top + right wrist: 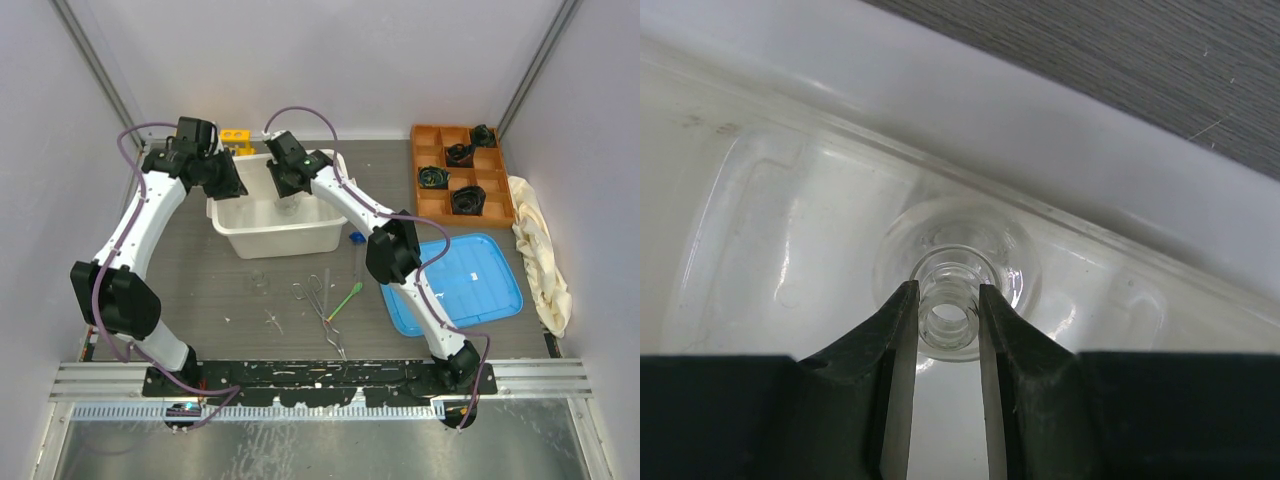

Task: Organize the chemistry lab equipment
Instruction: Place the collection bottle in the storage box.

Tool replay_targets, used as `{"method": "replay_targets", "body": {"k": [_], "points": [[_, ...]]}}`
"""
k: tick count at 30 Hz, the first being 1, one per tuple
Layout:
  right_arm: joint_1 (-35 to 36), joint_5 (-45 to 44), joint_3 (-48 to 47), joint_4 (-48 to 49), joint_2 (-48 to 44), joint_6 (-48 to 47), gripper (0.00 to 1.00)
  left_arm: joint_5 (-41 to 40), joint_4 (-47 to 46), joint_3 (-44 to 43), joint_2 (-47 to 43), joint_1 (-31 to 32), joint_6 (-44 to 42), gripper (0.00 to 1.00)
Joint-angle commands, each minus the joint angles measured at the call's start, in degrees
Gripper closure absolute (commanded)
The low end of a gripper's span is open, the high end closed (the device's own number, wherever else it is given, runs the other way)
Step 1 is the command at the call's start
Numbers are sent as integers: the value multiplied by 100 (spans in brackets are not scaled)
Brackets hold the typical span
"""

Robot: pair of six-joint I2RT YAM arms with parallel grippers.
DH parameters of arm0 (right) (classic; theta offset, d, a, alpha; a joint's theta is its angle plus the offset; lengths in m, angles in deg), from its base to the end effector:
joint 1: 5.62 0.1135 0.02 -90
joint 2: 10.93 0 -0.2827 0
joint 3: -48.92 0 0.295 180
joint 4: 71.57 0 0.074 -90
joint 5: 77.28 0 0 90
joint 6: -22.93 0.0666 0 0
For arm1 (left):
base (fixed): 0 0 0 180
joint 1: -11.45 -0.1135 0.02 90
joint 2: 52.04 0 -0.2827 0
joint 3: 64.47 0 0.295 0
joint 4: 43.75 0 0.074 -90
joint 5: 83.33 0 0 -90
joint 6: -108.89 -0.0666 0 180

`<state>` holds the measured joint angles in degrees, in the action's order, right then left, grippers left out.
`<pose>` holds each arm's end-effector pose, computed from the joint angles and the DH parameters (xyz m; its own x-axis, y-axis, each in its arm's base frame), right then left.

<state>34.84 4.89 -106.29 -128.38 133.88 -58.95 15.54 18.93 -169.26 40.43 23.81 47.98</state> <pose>0.4911 0.4069 0.2283 -0.6263 -0.3502 -0.6965 -0.4878 0.8729 -0.0003 0.3979 -0.0977 0.3512 -0.8069 -0.3150 -0.4998 -0.0969 0.9051 -0.4139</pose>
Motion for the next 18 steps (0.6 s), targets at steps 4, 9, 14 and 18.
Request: {"method": "replay_targets", "body": {"k": [4,9,14,18], "points": [[-9,74,-33,389,-439,99,61,122,-102,-55,-15,29,-78,72],[8,62,383,531,-926,91,56,129,-136,-26,-44,74,-85,70],[21,-8,460,496,-1380,85,55,53,-130,-49,-58,113,-111,69],[30,-112,589,471,-1814,57,55,-63,-165,-84,-76,115,-139,69]]}}
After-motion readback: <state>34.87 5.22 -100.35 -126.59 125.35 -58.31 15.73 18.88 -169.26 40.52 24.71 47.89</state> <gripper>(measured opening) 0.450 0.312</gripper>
